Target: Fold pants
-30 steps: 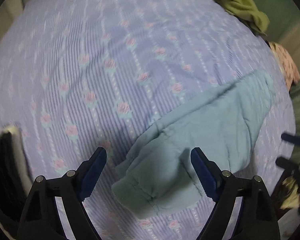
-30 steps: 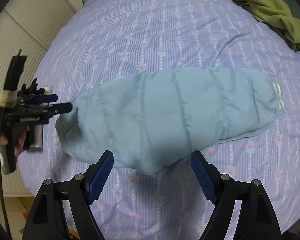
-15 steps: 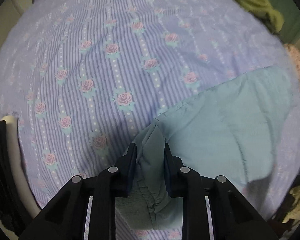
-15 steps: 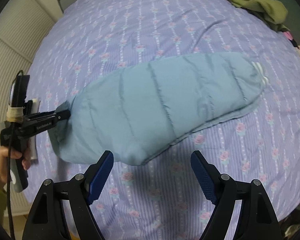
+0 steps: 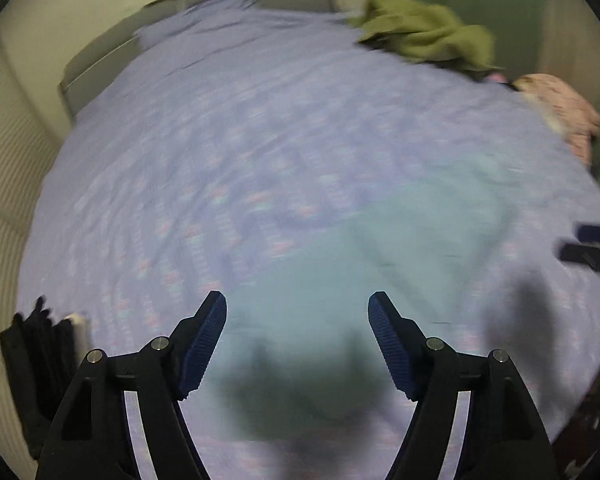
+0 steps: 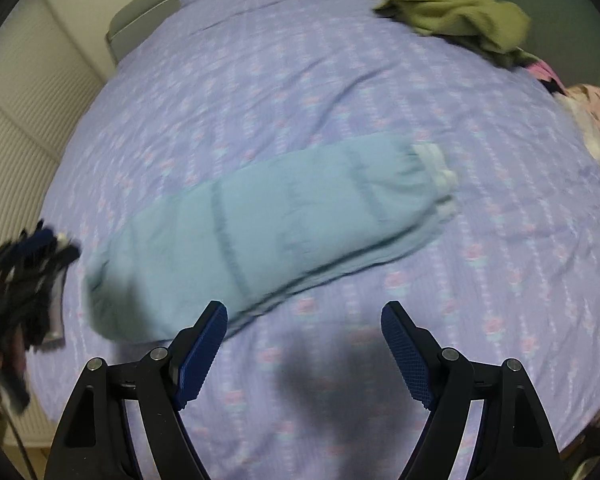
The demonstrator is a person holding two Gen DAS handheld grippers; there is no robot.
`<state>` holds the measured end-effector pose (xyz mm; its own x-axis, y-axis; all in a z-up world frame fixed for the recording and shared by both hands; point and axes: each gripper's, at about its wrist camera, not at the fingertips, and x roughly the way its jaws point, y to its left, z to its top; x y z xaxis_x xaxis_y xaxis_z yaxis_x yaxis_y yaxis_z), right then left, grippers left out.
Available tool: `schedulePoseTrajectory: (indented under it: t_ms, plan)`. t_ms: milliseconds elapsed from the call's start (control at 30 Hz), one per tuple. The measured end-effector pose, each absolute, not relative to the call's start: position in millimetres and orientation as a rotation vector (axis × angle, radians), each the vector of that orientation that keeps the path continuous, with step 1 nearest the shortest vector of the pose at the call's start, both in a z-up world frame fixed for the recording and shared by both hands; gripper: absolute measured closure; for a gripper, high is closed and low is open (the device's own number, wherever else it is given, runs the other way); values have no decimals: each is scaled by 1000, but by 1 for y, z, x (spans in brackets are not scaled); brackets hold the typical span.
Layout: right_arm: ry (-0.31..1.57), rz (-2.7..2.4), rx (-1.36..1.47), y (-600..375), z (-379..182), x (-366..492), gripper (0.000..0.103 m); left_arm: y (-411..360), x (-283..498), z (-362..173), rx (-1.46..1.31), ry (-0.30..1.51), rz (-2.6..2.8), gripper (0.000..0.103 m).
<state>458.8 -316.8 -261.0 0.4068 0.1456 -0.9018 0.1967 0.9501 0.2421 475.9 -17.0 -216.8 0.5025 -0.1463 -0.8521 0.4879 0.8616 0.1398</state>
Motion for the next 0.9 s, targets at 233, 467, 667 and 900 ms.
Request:
schedulePoseTrajectory:
  t_ms: [233,467,667,900]
  plan:
    - [1120,-93,385,-397,-273,472,23,-101,448,-255,397,1046,-468,30]
    - [1165,-46,505,-436,-319,528,30,-110,464,-288,324,1186,-316,30]
    - [1307,-28,602,-438,-375,562,60,-93,479,-288,256,1230,-217,30]
    - [1282,-46,635,-442,-360,542,86,-90,485,-291,276,1230,-183,30]
